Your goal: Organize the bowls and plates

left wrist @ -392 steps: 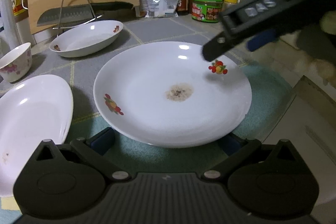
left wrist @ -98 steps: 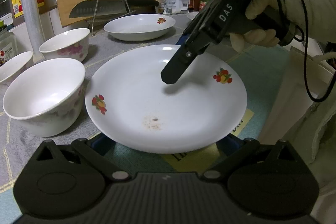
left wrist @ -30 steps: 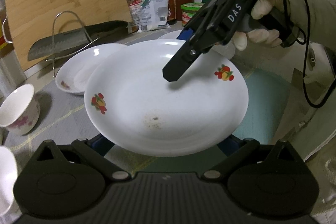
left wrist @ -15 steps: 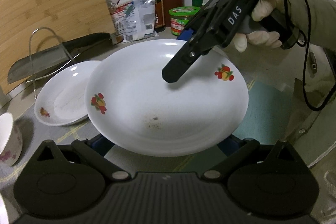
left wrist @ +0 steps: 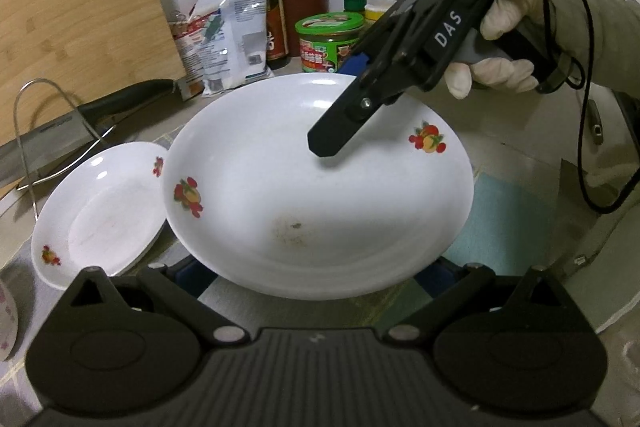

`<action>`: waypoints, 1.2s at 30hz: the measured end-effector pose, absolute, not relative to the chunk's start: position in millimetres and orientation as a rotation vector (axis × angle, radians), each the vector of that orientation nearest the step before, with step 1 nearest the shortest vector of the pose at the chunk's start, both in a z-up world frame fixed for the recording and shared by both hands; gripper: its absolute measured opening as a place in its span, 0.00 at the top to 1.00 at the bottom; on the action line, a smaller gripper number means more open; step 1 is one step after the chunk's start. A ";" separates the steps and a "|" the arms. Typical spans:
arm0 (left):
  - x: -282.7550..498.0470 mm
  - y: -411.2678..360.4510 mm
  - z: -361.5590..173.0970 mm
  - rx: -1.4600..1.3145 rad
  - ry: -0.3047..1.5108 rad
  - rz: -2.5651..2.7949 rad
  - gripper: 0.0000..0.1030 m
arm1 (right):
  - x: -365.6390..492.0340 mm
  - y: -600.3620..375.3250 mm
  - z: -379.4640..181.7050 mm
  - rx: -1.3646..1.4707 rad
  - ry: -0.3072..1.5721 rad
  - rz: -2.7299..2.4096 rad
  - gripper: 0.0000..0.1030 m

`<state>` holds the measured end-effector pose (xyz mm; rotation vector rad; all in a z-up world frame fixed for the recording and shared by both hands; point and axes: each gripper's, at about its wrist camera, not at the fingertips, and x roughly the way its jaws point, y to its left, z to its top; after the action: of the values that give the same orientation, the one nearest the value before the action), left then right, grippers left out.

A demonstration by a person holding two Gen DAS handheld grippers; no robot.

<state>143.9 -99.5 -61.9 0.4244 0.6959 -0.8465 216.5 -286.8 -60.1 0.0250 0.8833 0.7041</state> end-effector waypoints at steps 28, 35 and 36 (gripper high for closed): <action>174.3 -143.7 -68.2 0.464 0.723 -0.886 0.02 | 228.5 -330.5 -73.7 0.080 0.883 0.643 0.08; 181.5 -146.1 -70.9 0.459 0.747 -0.894 0.02 | 233.7 -334.2 -81.6 0.084 0.902 0.626 0.08; 182.5 -146.6 -71.2 0.458 0.750 -0.896 0.02 | 234.7 -334.8 -82.8 0.084 0.905 0.624 0.08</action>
<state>182.5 -146.6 -71.2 0.4585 0.7496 -0.8955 234.7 -334.8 -82.8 0.0841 0.9052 0.6239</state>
